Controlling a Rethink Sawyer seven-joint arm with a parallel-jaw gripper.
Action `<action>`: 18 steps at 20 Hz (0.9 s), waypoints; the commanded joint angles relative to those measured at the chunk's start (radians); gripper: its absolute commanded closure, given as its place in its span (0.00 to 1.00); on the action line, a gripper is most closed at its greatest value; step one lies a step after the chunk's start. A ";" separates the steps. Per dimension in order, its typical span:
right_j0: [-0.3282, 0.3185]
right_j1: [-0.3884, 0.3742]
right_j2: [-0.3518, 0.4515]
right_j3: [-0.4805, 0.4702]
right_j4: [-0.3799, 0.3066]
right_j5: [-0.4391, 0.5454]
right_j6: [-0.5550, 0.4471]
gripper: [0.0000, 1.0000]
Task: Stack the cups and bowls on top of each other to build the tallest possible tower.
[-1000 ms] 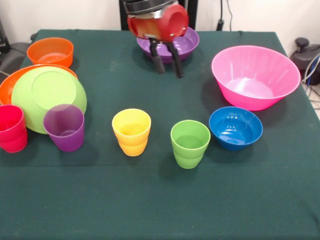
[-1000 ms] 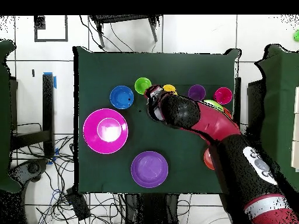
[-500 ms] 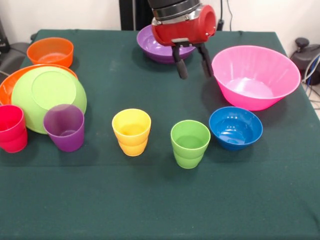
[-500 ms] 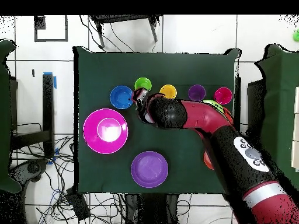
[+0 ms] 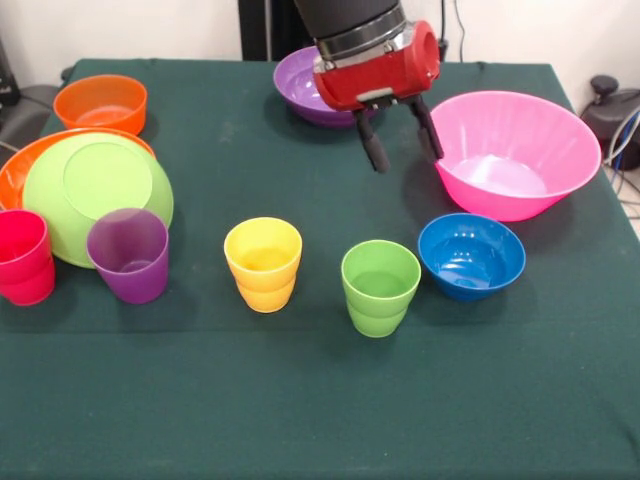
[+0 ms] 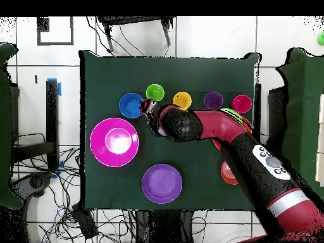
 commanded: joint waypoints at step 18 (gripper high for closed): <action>-0.038 0.162 0.128 0.061 -0.156 0.113 -0.293 0.00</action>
